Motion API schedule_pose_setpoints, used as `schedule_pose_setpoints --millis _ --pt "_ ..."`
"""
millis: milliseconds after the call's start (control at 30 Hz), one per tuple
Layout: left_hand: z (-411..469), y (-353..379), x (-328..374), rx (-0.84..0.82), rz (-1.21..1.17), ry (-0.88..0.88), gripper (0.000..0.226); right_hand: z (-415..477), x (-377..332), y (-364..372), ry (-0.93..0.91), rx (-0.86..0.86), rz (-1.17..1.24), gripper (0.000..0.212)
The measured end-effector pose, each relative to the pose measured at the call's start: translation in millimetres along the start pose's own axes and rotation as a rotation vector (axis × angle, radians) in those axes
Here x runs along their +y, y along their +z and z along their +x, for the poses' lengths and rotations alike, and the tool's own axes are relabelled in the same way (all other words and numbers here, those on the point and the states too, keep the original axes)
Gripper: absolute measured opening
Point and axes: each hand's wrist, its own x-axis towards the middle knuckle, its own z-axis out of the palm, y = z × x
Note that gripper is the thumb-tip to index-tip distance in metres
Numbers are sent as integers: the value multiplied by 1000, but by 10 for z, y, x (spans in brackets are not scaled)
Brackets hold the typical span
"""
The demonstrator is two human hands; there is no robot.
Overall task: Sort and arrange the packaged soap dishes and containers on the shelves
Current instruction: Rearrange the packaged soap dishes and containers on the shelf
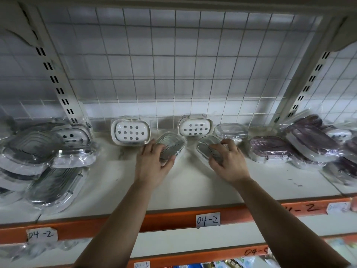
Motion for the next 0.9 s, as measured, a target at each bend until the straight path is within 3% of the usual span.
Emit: schedule_pose_setpoints --millis 200,433,667,900 --pt "3 -54 157 35 -19 6 42 -237 163 -206 12 95 73 40" --pt "-148 47 925 121 -53 109 64 -740 561 -688 29 238 94 42" --pt "-739 460 2305 83 -216 214 66 -1860 1480 -1518 100 390 99 37" --pt "-1481 1070 3731 -6 -288 265 62 -2982 2606 -2320 204 385 22 37"
